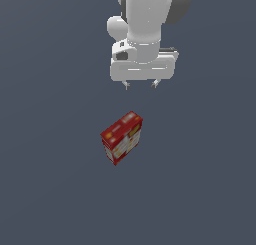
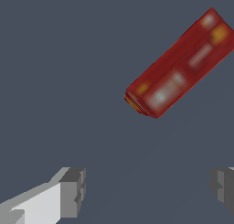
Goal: Pick up the object and move it to a goal position.
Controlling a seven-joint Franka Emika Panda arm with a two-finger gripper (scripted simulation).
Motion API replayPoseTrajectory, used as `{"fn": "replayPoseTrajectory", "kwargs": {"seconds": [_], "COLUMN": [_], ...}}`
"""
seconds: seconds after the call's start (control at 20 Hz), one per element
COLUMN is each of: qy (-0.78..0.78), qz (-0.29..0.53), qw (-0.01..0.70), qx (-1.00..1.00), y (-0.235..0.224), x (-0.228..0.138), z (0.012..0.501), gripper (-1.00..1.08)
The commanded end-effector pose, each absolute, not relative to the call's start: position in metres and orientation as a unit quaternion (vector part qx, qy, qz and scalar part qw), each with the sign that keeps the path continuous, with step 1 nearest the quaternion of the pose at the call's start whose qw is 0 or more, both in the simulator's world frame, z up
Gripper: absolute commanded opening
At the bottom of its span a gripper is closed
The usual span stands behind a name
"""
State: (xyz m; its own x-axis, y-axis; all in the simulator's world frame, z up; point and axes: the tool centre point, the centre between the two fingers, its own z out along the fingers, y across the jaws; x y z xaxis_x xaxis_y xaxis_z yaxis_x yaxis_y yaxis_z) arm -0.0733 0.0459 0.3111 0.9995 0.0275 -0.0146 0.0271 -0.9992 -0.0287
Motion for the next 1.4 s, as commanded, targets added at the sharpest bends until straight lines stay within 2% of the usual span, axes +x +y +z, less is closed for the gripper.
{"fn": "replayPoseTrajectory", "kwargs": {"seconds": [0.0, 1.35], "qy": [0.003, 0.336], "qz": [0.008, 0.002], "qw": [0.014, 0.003], "qx": [-1.0, -0.942], "y": [0.043, -0.014], "x": [-0.069, 0.021], "z": [0.309, 0.252], "gripper": [1.0, 1.0]}}
